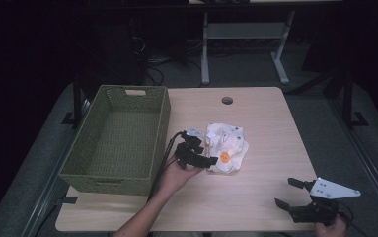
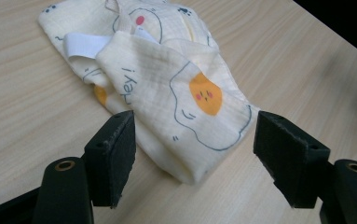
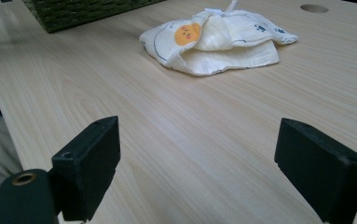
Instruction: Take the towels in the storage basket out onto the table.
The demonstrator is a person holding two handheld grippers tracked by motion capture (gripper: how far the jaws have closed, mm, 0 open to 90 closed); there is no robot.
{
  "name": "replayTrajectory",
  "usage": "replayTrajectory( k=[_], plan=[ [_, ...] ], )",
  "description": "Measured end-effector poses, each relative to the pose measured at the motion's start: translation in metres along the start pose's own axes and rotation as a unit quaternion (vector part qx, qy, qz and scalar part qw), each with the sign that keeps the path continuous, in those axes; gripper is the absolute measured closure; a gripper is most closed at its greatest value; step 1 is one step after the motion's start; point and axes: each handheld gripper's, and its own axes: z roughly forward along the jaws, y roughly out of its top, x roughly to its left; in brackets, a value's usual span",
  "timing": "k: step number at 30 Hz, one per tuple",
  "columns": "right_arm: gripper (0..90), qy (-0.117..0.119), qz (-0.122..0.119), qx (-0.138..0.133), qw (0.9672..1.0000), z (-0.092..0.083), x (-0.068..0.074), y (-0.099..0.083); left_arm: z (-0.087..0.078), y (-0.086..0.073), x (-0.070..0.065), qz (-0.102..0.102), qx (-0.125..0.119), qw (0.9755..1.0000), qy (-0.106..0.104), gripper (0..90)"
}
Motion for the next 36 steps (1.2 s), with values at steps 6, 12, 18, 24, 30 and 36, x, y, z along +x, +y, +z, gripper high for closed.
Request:
replayTrajectory(
  k=[6,12,18,24,30,36],
  plan=[
    [13.8,-0.003,0.002,0.008,1.0000,0.002,-0.001,-0.001,-0.004,-0.007,-0.003,0.010,-0.004,0.9999,-0.005,29.8],
    [13.8,-0.006,0.004,0.015,0.9999,0.003,-0.001,-0.002,-0.012,-0.013,-0.007,0.022,-0.008,0.9997,-0.001,29.8],
    [13.8,-0.008,0.006,0.023,0.9997,0.006,-0.002,-0.003,-0.016,-0.022,-0.010,0.027,-0.010,0.9996,-0.008,29.7],
    [13.8,-0.011,0.007,0.025,0.9996,0.005,-0.003,-0.004,-0.021,-0.031,-0.014,0.035,-0.017,0.9992,-0.010,29.4],
    [13.8,-0.011,0.008,0.026,0.9996,0.005,-0.003,-0.004,-0.023,-0.036,-0.020,0.047,-0.023,0.9987,0.000,29.5],
    [13.8,-0.013,0.009,0.028,0.9995,0.004,-0.003,-0.005,-0.026,-0.045,-0.023,0.047,-0.026,0.9986,-0.003,29.5]
  ],
)
